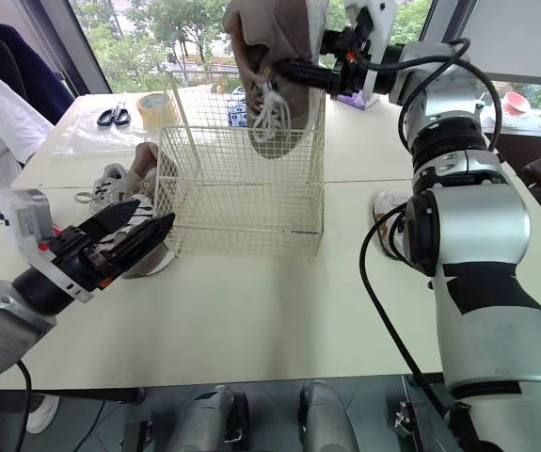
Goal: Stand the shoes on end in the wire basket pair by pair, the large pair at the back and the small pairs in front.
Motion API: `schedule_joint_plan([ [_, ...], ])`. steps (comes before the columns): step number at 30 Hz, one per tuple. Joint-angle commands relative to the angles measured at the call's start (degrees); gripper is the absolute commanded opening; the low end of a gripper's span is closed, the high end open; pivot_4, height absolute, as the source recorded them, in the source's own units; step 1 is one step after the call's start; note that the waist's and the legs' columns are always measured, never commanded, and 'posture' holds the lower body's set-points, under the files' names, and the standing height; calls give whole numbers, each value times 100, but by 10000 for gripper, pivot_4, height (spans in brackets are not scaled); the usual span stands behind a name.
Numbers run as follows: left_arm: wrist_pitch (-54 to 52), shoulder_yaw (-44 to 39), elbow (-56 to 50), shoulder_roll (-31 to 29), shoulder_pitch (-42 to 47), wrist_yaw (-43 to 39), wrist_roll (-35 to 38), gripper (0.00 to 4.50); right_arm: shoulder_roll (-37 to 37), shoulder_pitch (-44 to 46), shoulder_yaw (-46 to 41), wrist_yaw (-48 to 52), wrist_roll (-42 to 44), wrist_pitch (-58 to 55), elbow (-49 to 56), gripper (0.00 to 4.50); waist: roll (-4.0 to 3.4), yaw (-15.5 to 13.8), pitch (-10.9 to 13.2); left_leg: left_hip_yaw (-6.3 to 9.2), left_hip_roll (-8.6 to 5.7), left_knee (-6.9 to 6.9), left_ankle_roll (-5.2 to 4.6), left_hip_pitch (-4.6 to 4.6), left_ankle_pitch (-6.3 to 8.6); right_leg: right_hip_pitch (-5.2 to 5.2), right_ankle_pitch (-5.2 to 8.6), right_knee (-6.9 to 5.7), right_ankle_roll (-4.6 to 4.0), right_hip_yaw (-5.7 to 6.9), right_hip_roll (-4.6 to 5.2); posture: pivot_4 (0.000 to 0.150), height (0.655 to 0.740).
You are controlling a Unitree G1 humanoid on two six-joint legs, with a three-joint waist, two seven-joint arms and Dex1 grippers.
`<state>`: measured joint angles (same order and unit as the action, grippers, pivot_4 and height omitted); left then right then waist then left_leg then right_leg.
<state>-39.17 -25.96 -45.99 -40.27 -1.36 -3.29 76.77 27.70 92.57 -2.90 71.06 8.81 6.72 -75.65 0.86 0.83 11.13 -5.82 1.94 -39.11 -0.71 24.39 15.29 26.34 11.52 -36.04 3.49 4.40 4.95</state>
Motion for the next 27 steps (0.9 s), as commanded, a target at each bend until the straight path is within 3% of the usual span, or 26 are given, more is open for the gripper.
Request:
schedule_joint_plan([
  [1,198,-31,-20,-42,110,66,9,45000,45,104,-107,-242,-193,239,45,44263,0,-2,0,-1,0,0,19,0,-11,0,0,0,0,0,0,1500,7400],
  [17,152,245,399,-106,432,-48,89,45000,766,116,-486,365,-226,-287,145,44263,-2,-19,1,0,-6,-1,19,1,-12,-4,0,1,1,2,3,1500,7400],
  [27,76,615,870,-75,889,-337,-193,45000,636,-68,-440,800,-347,-577,185,44263,-1,-5,1,-3,-7,0,21,-1,-12,-3,-1,-1,2,2,-2,1500,7400],
])
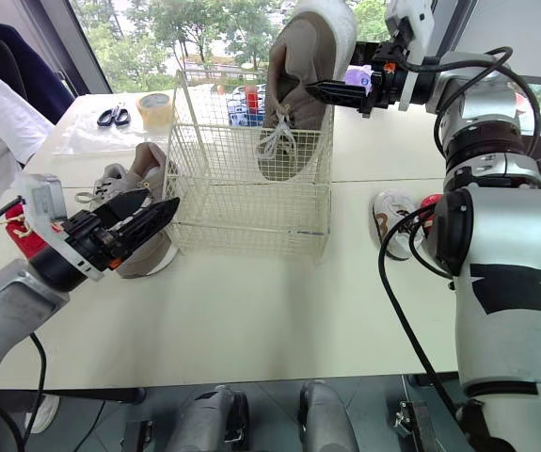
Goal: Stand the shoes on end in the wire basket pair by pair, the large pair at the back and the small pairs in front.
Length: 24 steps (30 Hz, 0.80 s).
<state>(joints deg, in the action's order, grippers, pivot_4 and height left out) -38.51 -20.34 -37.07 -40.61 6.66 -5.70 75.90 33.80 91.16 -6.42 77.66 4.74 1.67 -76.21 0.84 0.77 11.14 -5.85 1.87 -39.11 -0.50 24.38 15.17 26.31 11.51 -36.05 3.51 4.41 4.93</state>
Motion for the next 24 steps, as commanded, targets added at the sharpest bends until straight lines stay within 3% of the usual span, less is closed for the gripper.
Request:
schedule_joint_plan([
  [1,1,77,-9,-38,101,-114,-142,45000,21,73,-109,153,80,-173,231,44263,0,2,0,0,0,0,0,0,0,0,0,0,0,0,0,1500,7400],
  [10,-18,171,42,28,196,-131,-254,45000,-1,-240,-267,84,192,-749,321,44263,2,-7,-1,1,1,0,2,-2,-1,-3,0,-1,0,0,0,1500,7400],
  [16,-106,246,220,33,438,-197,-321,45000,-53,-726,160,388,-101,105,876,44263,2,7,-1,0,-1,-1,3,-3,-2,-2,0,-3,1,0,-2,1500,7400],
  [24,-127,211,392,6,559,-326,-367,45000,423,-974,-52,236,122,-144,1196,44263,2,-9,-1,0,0,-3,8,-4,-5,-3,0,-3,0,0,-9,1500,7400],
])
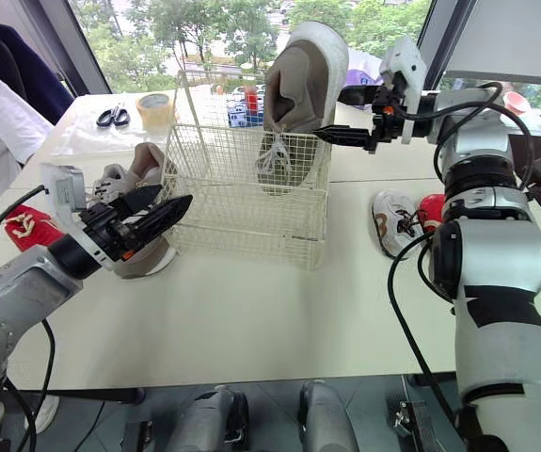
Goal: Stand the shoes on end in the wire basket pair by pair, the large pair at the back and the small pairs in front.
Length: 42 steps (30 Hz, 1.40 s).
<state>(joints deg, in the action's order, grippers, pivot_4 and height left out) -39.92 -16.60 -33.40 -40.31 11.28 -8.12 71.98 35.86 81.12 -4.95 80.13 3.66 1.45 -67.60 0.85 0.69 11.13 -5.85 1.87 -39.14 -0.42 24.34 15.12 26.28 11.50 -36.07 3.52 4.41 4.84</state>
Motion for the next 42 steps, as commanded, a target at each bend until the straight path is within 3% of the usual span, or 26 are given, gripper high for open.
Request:
schedule_joint_plan([
  [1,17,-173,61,-18,103,-103,16,45000,244,-1,-243,-26,283,-181,381,44263,0,-3,0,0,0,-1,0,0,0,-1,0,0,0,0,0,1500,7400],
  [7,48,-238,219,7,217,-85,-24,45000,585,-402,-421,-27,564,-819,901,44263,0,-13,0,1,1,-1,0,0,0,-1,0,0,0,0,0,1500,7400],
  [12,-248,-913,791,-538,676,504,252,45000,1297,-868,-749,-352,944,-1651,2398,44263,-1,-20,1,5,2,-1,-1,3,0,4,0,-2,0,1,7,1500,7400],
  [15,-849,-889,1656,-1443,1298,623,-98,45000,1507,-1259,-889,-591,1435,-2765,4071,44263,-1,-4,0,3,0,3,-2,0,1,5,1,-1,1,3,3,1500,7400],
  [18,-1804,-232,2561,-2378,1891,181,-534,45000,1628,-1838,-1047,-629,2951,-5141,6230,44263,-3,30,-2,1,8,7,-7,-8,4,6,1,-4,1,-2,-12,1500,7400],
  [21,-2305,237,3170,-2562,2478,-150,-888,45000,1848,-2650,-1235,-640,4165,-6430,7819,44263,-3,-7,-5,8,10,17,-11,-19,7,-5,2,-6,0,3,-14,1500,7400],
  [24,-2458,1037,4106,-2463,3386,-678,-1723,45000,1848,-3616,-1075,-1087,4426,-6569,9151,44263,9,-115,-7,8,8,5,-24,-13,15,-14,2,-2,0,17,-10,1500,7400],
  [27,-2224,1681,4807,-2272,3924,-1358,-2550,45000,1601,-3986,-895,-1679,4373,-6386,9603,44263,11,-151,-7,2,2,-5,-30,-6,18,-7,2,2,0,9,-6,1500,7400],
  [34,-1289,2437,6553,-1393,4886,-2527,-4133,45000,1588,-4646,-349,-2242,3684,-5604,9579,44263,19,-148,-9,-9,-4,-8,-31,6,17,-1,1,2,0,13,-6,1500,7400],
  [42,-477,2719,8098,-523,5601,-3373,-5360,45000,1604,-4776,-116,-2418,3372,-5155,9321,44263,22,-138,-8,-11,-3,-10,-35,8,19,4,1,1,1,13,-10,1500,7400],
])
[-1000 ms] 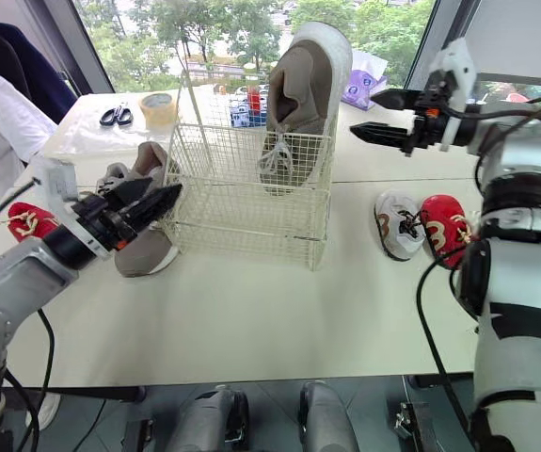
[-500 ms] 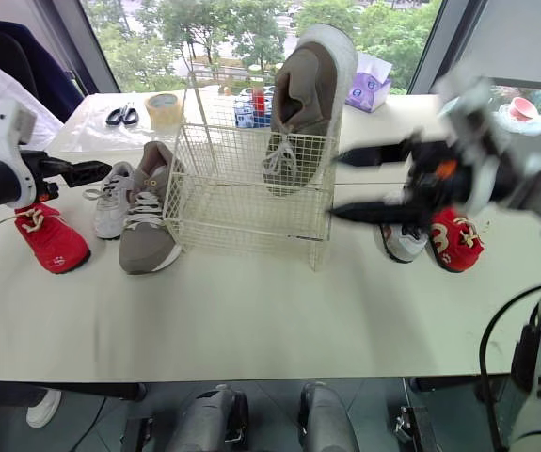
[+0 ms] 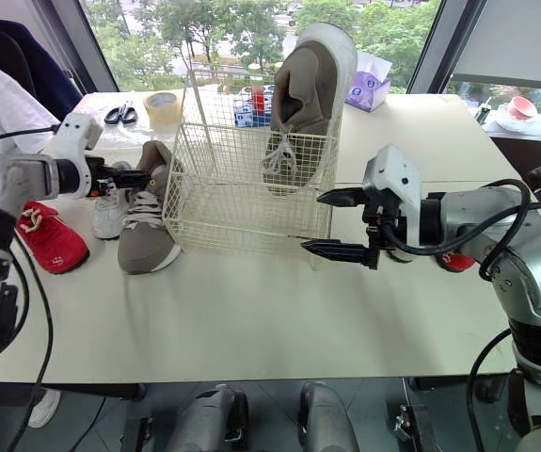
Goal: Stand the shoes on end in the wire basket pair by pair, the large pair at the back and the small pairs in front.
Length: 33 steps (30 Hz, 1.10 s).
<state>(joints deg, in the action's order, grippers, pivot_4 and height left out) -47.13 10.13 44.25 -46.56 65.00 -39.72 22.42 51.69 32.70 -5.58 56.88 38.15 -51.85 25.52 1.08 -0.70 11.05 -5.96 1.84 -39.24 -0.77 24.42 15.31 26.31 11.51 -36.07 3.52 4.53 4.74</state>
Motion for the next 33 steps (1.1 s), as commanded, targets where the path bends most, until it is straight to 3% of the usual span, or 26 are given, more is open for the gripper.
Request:
schedule_joint_plan([
  [1,289,83,487,209,267,-283,-530,45000,13,77,-43,-128,-97,204,-15,44263,0,-1,0,0,0,0,-1,0,0,0,0,0,0,0,0,1500,7400],
  [4,381,36,969,486,381,-346,-836,37026,-12,115,-18,-217,-153,298,-84,45000,1,-1,0,1,0,-2,-2,0,1,-1,0,-1,0,0,1,1500,7400],
  [9,445,-276,1556,760,556,-328,-1046,13266,-16,156,-2,-351,-246,400,-192,45000,3,-9,-2,4,0,-5,-4,-3,1,-8,0,-3,1,1,2,1500,7400],
  [11,464,-400,1643,803,603,-312,-1105,6365,-5,150,-11,-371,-257,423,-217,45000,2,-9,-2,5,0,-6,-4,-4,2,-8,0,-4,1,1,3,1500,7400],
  [12,483,-478,1651,808,631,-306,-1110,5042,-1,143,-21,-386,-265,433,-229,45000,2,-9,-2,5,1,-6,-5,-4,2,-8,0,-4,1,1,3,1500,7400],
  [17,502,-1047,1553,442,1110,-173,-1053,4300,14,150,-54,-484,-328,483,-302,45000,7,-1,0,6,1,-8,-5,-2,2,-7,-1,-5,1,2,3,1500,7400],
  [20,470,-1579,1483,81,1687,40,-848,4300,54,125,-97,-525,-332,476,-323,45000,60,24,28,11,6,-8,-3,15,0,12,-2,-8,1,7,-3,1500,7400],
  [23,585,-1764,1256,-83,2031,17,-854,4300,73,129,-127,-532,-323,479,-361,45000,63,30,29,6,7,-8,-4,19,1,15,-2,-6,2,8,0,1500,7400],
  [27,1882,-2064,754,-74,2228,221,-901,4300,-19,245,-200,-595,-246,464,-522,45000,63,-9,29,3,2,-6,-3,16,2,9,2,-3,8,8,21,1500,7400],
  [33,3732,-2678,933,388,3049,801,-600,4300,-49,437,-736,-739,100,307,-764,45000,66,-13,29,4,-1,-28,-13,22,7,1,0,-3,10,15,26,1500,7400],
])
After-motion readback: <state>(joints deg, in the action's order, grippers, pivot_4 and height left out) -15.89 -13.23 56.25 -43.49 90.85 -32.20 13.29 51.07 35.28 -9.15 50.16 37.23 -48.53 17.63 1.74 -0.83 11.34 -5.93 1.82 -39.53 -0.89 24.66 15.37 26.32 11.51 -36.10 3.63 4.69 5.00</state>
